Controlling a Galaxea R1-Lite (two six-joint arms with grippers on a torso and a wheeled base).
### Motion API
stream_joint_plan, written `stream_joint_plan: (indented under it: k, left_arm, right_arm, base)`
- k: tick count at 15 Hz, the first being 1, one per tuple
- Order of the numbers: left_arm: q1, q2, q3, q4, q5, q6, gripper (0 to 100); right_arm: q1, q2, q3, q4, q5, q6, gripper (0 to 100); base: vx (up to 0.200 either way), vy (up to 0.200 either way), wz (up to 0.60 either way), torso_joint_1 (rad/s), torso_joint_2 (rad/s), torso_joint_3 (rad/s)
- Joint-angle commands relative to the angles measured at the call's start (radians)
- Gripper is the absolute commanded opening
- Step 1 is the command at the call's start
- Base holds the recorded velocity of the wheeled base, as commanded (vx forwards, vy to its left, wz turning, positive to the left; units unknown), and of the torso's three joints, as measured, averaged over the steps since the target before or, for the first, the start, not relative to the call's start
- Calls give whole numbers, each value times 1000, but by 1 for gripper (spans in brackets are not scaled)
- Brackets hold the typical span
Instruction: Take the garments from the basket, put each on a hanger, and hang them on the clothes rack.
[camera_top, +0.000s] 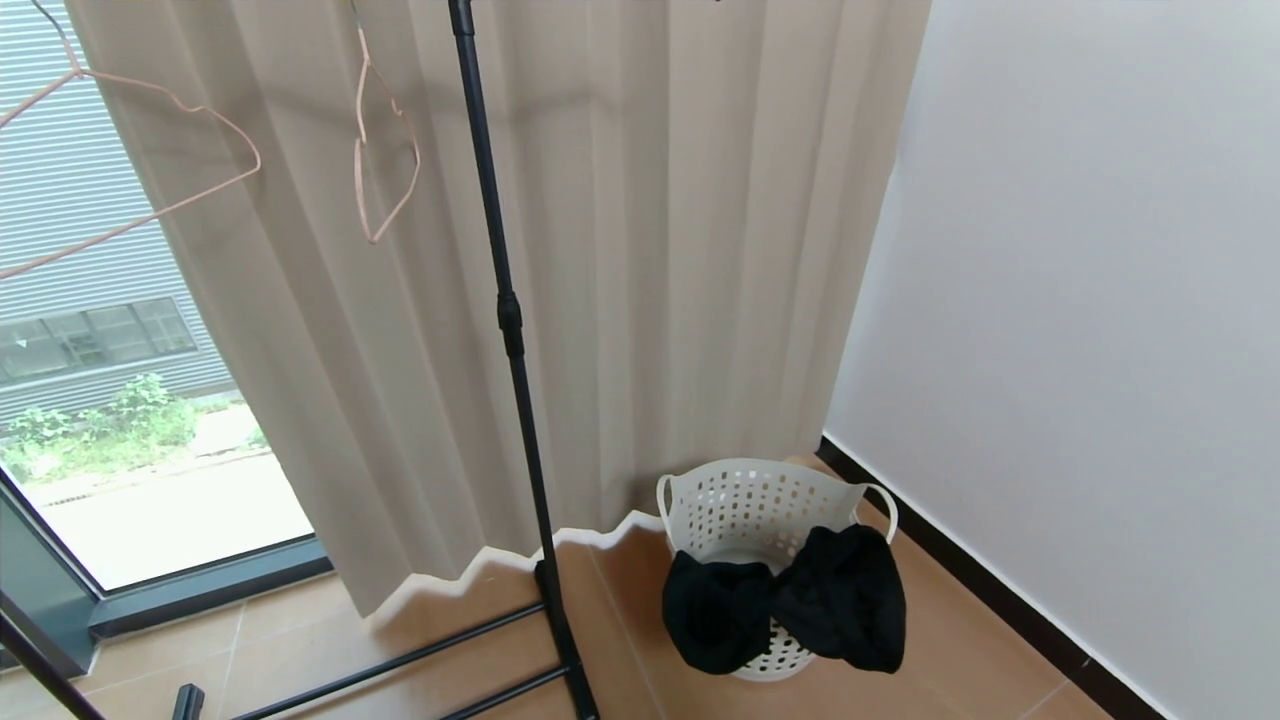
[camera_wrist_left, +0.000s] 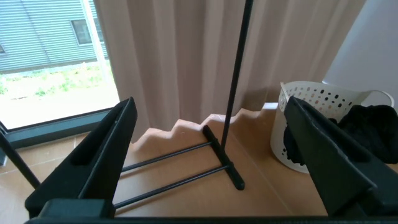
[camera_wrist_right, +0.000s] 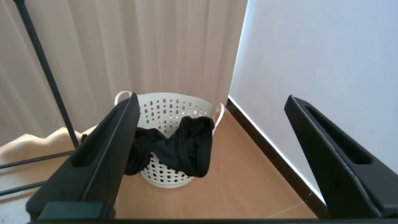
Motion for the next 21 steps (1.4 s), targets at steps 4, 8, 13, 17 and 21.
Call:
stream_joint_plan:
  k: [4,8,13,17,21]
  left_arm:
    - [0,0,0,0,1,-1,100]
    - [0,0,0,0,2,0,100]
    - [0,0,0,0,1,0,100]
    - [0,0,0,0,1,0,100]
    - [0,0,0,0,2,0,100]
  right_arm:
    - [0,1,0,0,0,0,100]
    - [0,1,0,0,0,0,100]
    - [0,1,0,0,0,0,100]
    - [0,1,0,0,0,1,100]
    - [0,1,0,0,0,0,100]
  base:
    - [0,0,0,0,0,0]
    - [0,0,0,0,0,0]
    - [0,0,0,2,0,-153]
    - [0,0,0,4,2,-198]
    - [0,0,0,1,1,-194]
